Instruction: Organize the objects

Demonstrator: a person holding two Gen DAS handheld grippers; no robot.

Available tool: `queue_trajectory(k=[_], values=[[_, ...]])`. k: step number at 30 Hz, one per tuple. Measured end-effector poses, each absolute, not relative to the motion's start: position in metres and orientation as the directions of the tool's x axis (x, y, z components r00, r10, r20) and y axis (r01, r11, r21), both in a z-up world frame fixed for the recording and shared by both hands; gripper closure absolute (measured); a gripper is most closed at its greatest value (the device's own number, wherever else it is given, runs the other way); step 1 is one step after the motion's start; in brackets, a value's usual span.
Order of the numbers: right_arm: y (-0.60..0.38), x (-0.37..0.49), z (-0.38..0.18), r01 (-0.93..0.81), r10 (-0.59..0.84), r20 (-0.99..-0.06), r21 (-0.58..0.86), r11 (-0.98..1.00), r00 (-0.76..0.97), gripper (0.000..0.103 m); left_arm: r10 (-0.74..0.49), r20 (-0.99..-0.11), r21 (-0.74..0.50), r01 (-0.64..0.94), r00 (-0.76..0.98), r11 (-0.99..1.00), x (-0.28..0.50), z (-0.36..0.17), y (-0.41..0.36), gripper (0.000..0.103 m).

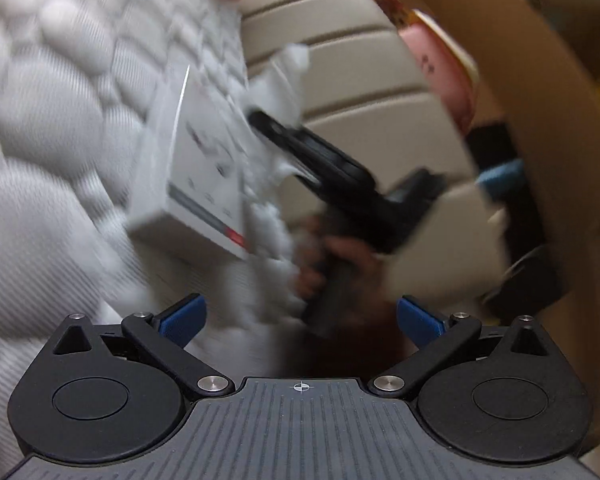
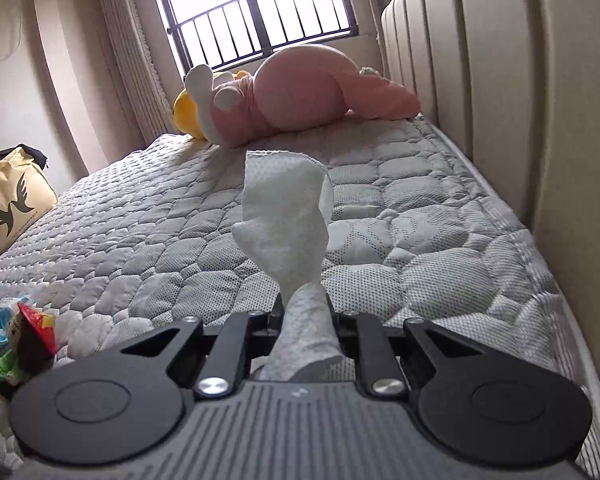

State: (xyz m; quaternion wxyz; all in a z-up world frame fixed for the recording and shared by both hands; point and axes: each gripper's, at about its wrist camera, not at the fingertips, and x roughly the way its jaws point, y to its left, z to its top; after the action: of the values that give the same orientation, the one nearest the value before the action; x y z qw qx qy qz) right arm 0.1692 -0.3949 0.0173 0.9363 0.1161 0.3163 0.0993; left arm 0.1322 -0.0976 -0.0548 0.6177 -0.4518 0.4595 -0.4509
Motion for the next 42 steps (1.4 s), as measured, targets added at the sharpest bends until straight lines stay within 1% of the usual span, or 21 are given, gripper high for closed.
queue_trajectory(k=[1, 3, 6, 8, 12, 15, 17, 20, 22, 24, 27, 28, 33, 34, 35, 37, 38, 39, 40, 41, 42], values=[[-0.393, 0.181, 0.012, -0.125, 0.28, -0.583, 0.293, 0.948, 0.763, 0.087, -0.972, -0.16, -0.979, 0.099, 0.17, 0.178, 0.136, -0.059, -0.099, 0.0], [-0.39, 0.196, 0.001, -0.149, 0.328, -0.606, 0.327, 0.933, 0.725, 0.087, -0.958, -0.214, -0.972, 0.056, 0.192, 0.229, 0.144, -0.067, -0.103, 0.0], [-0.389, 0.205, -0.014, -0.183, 0.399, -0.614, 0.385, 0.905, 0.68, 0.087, -0.946, -0.215, -0.973, 0.03, 0.243, 0.229, 0.149, -0.064, -0.103, 0.0], [-0.391, 0.203, -0.018, -0.203, 0.444, -0.595, 0.428, 0.881, 0.67, 0.086, -0.925, -0.24, -0.961, 0.065, 0.295, 0.27, 0.154, -0.059, -0.103, 0.0], [-0.405, 0.198, -0.025, -0.172, 0.484, -0.552, 0.52, 0.836, 0.679, 0.09, -0.911, -0.273, -0.953, 0.041, 0.309, 0.299, 0.17, -0.056, -0.107, 0.0], [-0.418, 0.197, -0.031, -0.15, 0.515, -0.525, 0.587, 0.795, 0.677, 0.09, -0.915, -0.262, -0.959, 0.019, 0.306, 0.282, 0.17, -0.058, -0.102, 0.0], [-0.415, 0.193, -0.03, -0.165, 0.512, -0.535, 0.566, 0.808, 0.672, 0.09, -0.914, -0.272, -0.958, 0.005, 0.301, 0.287, 0.166, -0.056, -0.097, 0.0], [-0.401, 0.188, -0.025, -0.201, 0.477, -0.565, 0.481, 0.853, 0.673, 0.089, -0.89, -0.352, -0.934, -0.049, 0.289, 0.354, 0.163, -0.048, -0.093, 0.0], [-0.394, 0.188, -0.023, -0.209, 0.454, -0.583, 0.439, 0.874, 0.674, 0.089, -0.88, -0.387, -0.922, -0.096, 0.276, 0.376, 0.171, -0.048, -0.097, 0.0], [-0.392, 0.186, -0.022, -0.213, 0.452, -0.585, 0.431, 0.877, 0.673, 0.089, -0.872, -0.406, -0.913, -0.162, 0.273, 0.374, 0.18, -0.054, -0.097, 0.0], [-0.396, 0.177, -0.026, -0.224, 0.482, -0.565, 0.465, 0.856, 0.67, 0.089, -0.867, -0.42, -0.902, -0.226, 0.267, 0.367, 0.189, -0.057, -0.097, 0.0], [-0.398, 0.174, -0.028, -0.225, 0.496, -0.554, 0.485, 0.845, 0.669, 0.089, -0.868, -0.418, -0.903, -0.223, 0.269, 0.367, 0.19, -0.056, -0.098, 0.0], [-0.403, 0.151, -0.034, -0.226, 0.55, -0.5, 0.568, 0.791, 0.669, 0.089, -0.882, -0.369, -0.927, -0.048, 0.294, 0.371, 0.181, -0.049, -0.1, 0.0], [-0.4, 0.143, -0.033, -0.232, 0.553, -0.492, 0.57, 0.788, 0.672, 0.09, -0.883, -0.363, -0.925, -0.001, 0.299, 0.38, 0.178, -0.048, -0.098, 0.0], [-0.397, 0.135, -0.033, -0.239, 0.558, -0.483, 0.573, 0.784, 0.675, 0.093, -0.878, -0.364, -0.915, 0.056, 0.311, 0.4, 0.173, -0.045, -0.097, 0.0], [-0.389, 0.117, -0.033, -0.238, 0.551, -0.472, 0.57, 0.786, 0.688, 0.093, -0.84, -0.398, -0.837, 0.228, 0.369, 0.497, 0.161, -0.032, -0.096, 0.0], [-0.385, 0.109, -0.034, -0.242, 0.548, -0.469, 0.565, 0.789, 0.692, 0.092, -0.795, -0.428, -0.74, 0.338, 0.43, 0.582, 0.151, -0.021, -0.098, 0.0], [-0.379, 0.101, -0.034, -0.25, 0.546, -0.463, 0.556, 0.792, 0.698, 0.092, -0.732, -0.446, -0.581, 0.455, 0.515, 0.675, 0.138, -0.009, -0.102, 0.0], [-0.373, 0.092, -0.034, -0.259, 0.543, -0.457, 0.546, 0.797, 0.705, 0.091, -0.682, -0.436, -0.417, 0.54, 0.588, 0.732, 0.124, -0.002, -0.106, 0.0], [-0.367, 0.086, -0.033, -0.264, 0.539, -0.454, 0.538, 0.801, 0.709, 0.09, -0.645, -0.413, -0.26, 0.595, 0.643, 0.76, 0.112, 0.0, -0.111, 0.0], [-0.362, 0.08, -0.034, -0.264, 0.533, -0.453, 0.531, 0.805, 0.715, 0.092, -0.613, -0.393, -0.123, 0.622, 0.685, 0.773, 0.102, -0.002, -0.116, 0.0]])
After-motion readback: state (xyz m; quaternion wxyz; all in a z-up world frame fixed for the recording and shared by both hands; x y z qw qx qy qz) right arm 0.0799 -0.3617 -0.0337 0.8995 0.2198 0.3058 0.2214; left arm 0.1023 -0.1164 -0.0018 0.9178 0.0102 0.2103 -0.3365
